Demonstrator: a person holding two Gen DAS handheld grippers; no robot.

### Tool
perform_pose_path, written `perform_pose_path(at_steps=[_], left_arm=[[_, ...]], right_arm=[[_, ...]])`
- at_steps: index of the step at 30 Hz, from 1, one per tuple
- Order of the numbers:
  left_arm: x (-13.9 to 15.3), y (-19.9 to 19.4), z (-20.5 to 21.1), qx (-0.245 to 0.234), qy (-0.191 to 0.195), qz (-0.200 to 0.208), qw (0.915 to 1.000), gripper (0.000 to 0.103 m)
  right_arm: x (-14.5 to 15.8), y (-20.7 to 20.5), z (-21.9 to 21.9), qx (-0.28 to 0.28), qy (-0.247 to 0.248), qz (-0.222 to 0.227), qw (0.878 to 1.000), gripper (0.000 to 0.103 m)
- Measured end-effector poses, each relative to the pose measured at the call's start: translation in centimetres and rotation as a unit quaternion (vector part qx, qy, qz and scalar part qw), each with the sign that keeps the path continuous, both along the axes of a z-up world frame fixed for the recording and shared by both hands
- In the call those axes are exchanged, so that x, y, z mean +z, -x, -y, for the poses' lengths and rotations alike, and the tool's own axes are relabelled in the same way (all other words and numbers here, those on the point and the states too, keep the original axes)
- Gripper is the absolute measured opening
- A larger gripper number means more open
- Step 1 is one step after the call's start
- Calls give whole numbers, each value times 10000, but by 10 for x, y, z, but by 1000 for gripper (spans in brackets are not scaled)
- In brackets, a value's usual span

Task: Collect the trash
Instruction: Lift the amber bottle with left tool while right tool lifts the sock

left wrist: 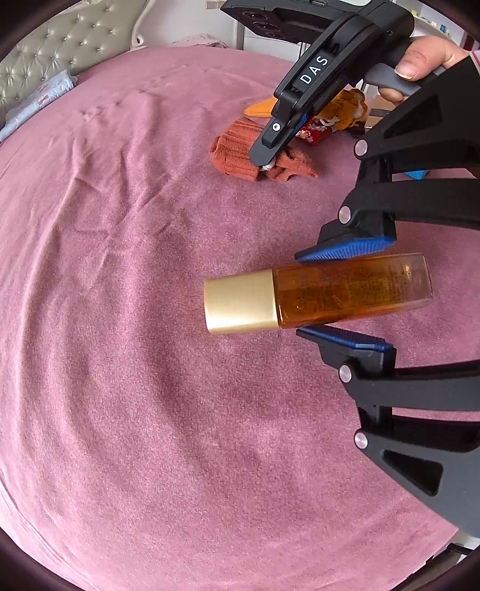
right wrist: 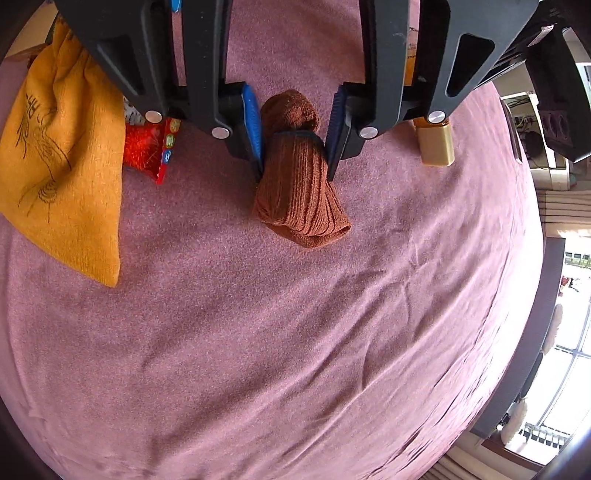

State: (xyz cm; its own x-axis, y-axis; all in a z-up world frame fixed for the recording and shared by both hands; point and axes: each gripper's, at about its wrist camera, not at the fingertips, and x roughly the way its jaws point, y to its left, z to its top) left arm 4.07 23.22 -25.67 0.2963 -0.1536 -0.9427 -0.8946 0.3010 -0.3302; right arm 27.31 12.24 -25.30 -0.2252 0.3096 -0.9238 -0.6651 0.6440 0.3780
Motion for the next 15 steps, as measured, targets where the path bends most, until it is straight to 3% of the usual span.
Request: perform_pose_path(at_steps=[6, 15], left_arm=[[15, 8, 28, -373, -39, 12, 9993, 34], [53, 23, 103, -1171, -95, 108, 9930, 34]], right_arm=[[29, 28, 53, -117, -251, -201, 9994, 28], [66, 77, 169, -573, -278, -316, 9975, 28]])
